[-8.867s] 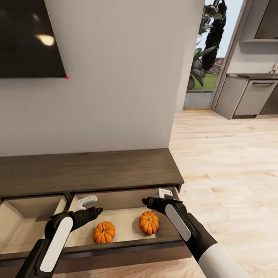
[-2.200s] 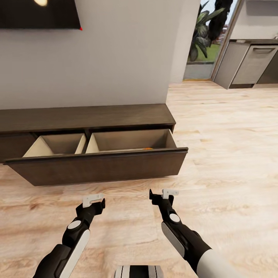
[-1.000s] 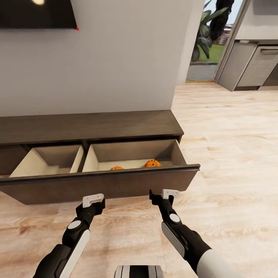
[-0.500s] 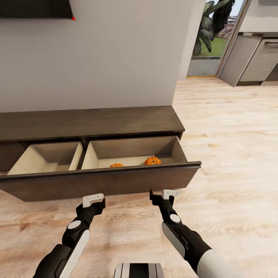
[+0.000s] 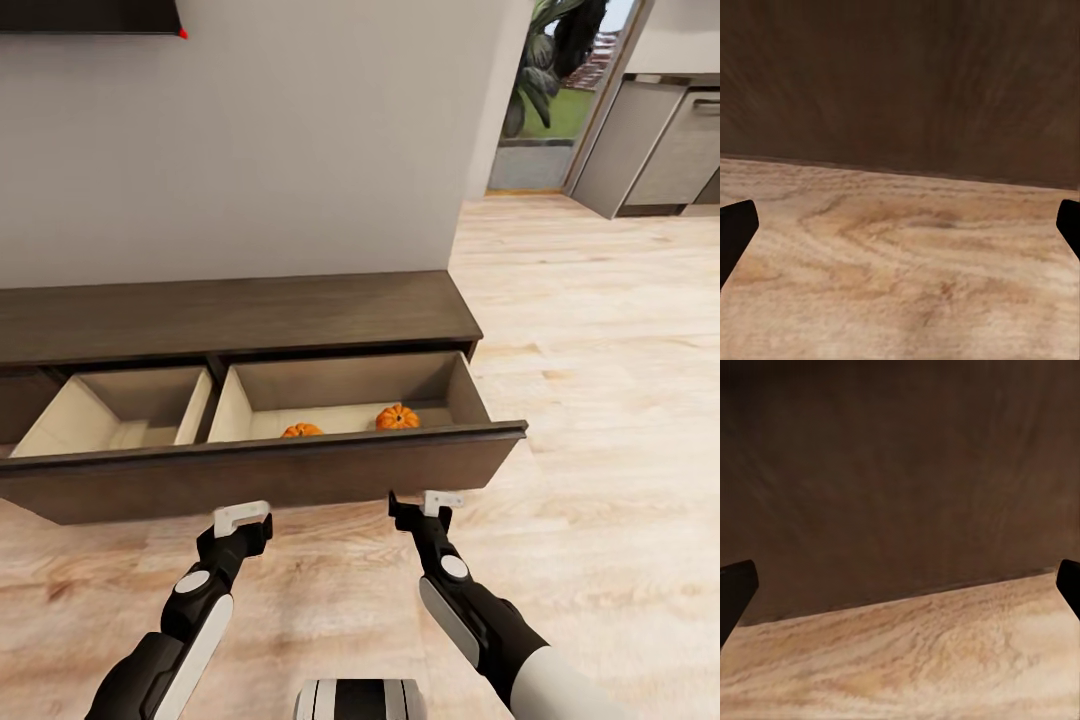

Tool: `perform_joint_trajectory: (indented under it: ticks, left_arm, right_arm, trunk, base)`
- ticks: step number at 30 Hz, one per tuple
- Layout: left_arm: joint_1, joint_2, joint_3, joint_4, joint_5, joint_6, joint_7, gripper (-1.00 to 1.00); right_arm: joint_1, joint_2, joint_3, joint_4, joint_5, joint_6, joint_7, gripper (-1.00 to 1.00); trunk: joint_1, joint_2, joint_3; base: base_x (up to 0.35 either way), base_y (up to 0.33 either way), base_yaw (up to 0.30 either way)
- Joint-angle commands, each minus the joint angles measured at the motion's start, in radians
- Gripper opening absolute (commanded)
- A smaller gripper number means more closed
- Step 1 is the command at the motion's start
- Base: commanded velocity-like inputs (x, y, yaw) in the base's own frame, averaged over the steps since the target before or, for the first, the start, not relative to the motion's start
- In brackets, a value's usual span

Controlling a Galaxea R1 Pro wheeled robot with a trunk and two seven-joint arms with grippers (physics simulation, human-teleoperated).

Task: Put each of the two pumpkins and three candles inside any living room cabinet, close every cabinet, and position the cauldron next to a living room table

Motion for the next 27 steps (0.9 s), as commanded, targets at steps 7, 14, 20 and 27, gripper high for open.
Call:
perform_joint_trajectory:
  ticks: [7,14,20,27]
  left_arm:
    - [-0.001,0.001,-0.003,0.001,0.010,0.002,0.010,1.00]
    - [-0.001,0.001,-0.003,0.001,0.010,0.002,0.011,1.00]
    - [-0.001,0.001,-0.003,0.001,0.011,0.002,0.012,1.00]
    - [-0.001,0.001,-0.003,0.002,0.011,0.001,0.009,1.00]
  right_arm:
    - [-0.001,-0.001,0.006,0.001,-0.010,-0.007,-0.005,1.00]
    - [-0.001,0.001,0.008,0.001,-0.010,-0.007,-0.005,1.00]
    - [0.000,0.001,0.013,0.016,-0.010,-0.007,-0.005,1.00]
    - [-0.001,0.001,0.013,0.028,-0.010,-0.008,-0.005,1.00]
  trunk:
    - [0.000,0.000,-0.001]
    - [0.000,0.000,-0.001]
    - [0.000,0.000,-0.001]
    - [0.002,-0.001,-0.016]
  base:
    - [0.150,0.022,0.000]
    - [0.136,0.037,0.000]
    - [0.088,0.035,0.000]
    - [0.005,0.002,0.000]
